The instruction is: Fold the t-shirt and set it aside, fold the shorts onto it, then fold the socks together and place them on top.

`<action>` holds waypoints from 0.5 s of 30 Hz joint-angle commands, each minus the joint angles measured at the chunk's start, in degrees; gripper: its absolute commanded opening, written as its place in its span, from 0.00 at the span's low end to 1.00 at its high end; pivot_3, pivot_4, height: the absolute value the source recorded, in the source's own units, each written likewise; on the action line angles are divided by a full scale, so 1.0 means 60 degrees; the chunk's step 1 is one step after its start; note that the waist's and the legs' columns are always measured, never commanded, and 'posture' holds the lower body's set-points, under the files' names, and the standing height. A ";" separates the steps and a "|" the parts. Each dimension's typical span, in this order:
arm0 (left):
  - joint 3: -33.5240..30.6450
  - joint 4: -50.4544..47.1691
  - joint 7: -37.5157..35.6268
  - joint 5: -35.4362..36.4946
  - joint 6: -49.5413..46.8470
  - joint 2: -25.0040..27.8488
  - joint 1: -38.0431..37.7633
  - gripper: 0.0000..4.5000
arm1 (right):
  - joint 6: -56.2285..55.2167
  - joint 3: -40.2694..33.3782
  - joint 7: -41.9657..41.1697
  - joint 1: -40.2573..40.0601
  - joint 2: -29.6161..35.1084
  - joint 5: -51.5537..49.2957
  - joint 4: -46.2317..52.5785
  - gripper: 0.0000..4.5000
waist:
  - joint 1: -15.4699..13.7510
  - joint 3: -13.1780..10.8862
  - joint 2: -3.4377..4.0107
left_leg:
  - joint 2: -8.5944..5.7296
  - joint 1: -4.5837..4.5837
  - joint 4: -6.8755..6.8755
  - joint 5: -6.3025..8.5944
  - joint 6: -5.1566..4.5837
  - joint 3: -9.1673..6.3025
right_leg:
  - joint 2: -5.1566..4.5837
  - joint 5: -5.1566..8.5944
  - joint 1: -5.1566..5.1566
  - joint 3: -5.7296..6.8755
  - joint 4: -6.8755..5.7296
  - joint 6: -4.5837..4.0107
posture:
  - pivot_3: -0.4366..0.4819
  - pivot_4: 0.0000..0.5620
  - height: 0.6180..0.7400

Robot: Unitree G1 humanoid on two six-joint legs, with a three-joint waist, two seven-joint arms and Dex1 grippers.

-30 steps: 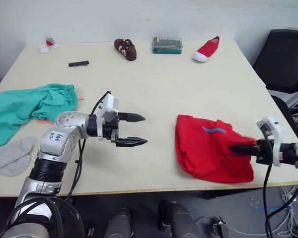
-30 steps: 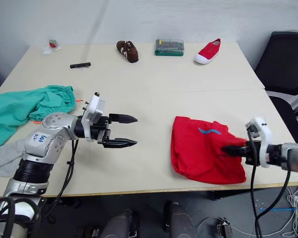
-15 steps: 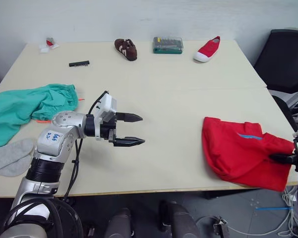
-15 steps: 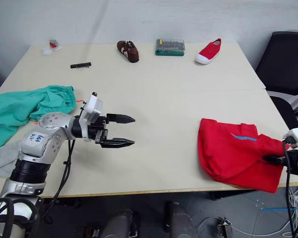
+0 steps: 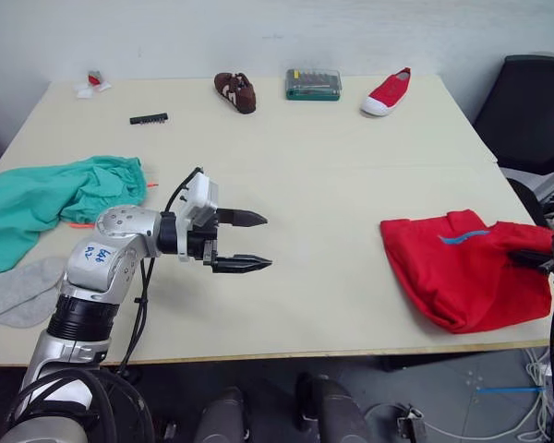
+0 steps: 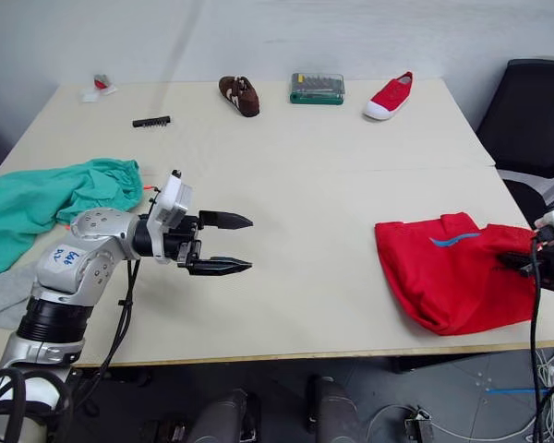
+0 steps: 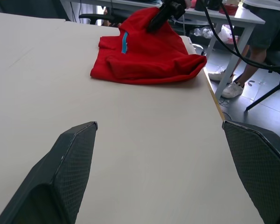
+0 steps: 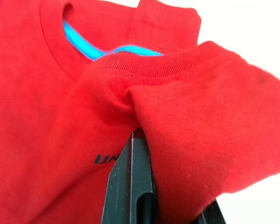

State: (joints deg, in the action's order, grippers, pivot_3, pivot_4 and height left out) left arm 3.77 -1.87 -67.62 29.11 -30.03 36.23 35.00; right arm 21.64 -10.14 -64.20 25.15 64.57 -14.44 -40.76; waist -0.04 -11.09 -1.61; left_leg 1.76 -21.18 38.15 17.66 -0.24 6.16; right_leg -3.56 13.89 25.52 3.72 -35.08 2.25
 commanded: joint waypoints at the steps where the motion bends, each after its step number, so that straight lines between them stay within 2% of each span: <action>1: -0.0219 -0.0340 0.0050 0.0172 -0.0025 0.0009 0.0002 1.00 | -0.0163 -0.0169 0.0201 -0.0126 0.0130 0.0217 -0.0213 0.11 | 0.0013 0.0000 0.0000 | -0.0003 0.0000 0.0000 0.0001 -0.0002 0.0002 | -0.0003 0.0000 0.0000 -0.0002 0.0000 0.0000 | 0.48 0.27 1.00; 3: -0.0236 -0.0392 0.0075 0.0185 -0.0044 0.0021 -0.0036 1.00 | -0.0229 -0.0328 0.0356 -0.0141 0.0171 0.0216 -0.0277 0.22 | 0.0021 0.0000 0.0000 | -0.0002 0.0002 0.0001 0.0001 -0.0003 0.0005 | -0.0003 -0.0001 0.0000 -0.0005 0.0000 0.0001 | 0.48 0.27 1.00; 9: -0.0359 -0.0636 0.0149 0.0252 -0.0200 0.0094 -0.0153 1.00 | -0.0773 -0.1690 0.0625 -0.1121 0.0750 -0.0069 0.0072 0.68 | 0.0022 0.0001 0.0003 | 0.0004 0.0006 -0.0004 -0.0001 0.0001 0.0004 | 0.0005 0.0000 0.0000 -0.0005 -0.0003 0.0000 | 0.48 0.27 1.00; 12: -0.0439 -0.0736 0.0182 0.0294 -0.0288 0.0129 -0.0209 1.00 | -0.0439 -0.3025 0.0708 -0.2010 0.0770 -0.0587 0.0892 0.68 | 0.0023 0.0001 0.0003 | 0.0003 0.0007 -0.0004 -0.0001 0.0001 0.0005 | 0.0005 0.0000 0.0000 -0.0006 -0.0002 0.0000 | 0.48 0.27 1.00; 14: -0.0483 -0.0813 0.0237 0.0339 -0.0359 0.0104 -0.0266 1.00 | 0.0407 -0.4162 0.0735 -0.3031 0.0375 -0.1138 0.2367 0.68 | 0.0017 0.0002 0.0004 | 0.0004 0.0008 -0.0005 0.0000 0.0001 0.0004 | 0.0007 0.0000 -0.0002 -0.0008 0.0000 0.0000 | 0.48 0.27 1.00; 15: -0.0491 -0.0871 0.0277 0.0364 -0.0400 0.0074 -0.0296 1.00 | 0.0917 -0.4688 0.0781 -0.3660 0.0004 -0.1478 0.3369 0.64 | 0.0016 0.0001 0.0003 | 0.0005 0.0010 -0.0009 0.0000 0.0002 0.0004 | 0.0007 0.0001 -0.0001 -0.0010 0.0000 0.0001 | 0.48 0.27 1.00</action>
State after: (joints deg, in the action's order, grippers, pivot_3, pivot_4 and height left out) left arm 2.14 -4.58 -66.19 29.72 -32.29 36.53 33.17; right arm 23.40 -33.15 -59.74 5.55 66.28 -19.71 -28.20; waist 0.06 -11.09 -1.59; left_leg 1.80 -21.11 38.08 17.67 -0.22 6.17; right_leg -3.51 13.90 25.51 3.66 -35.08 2.26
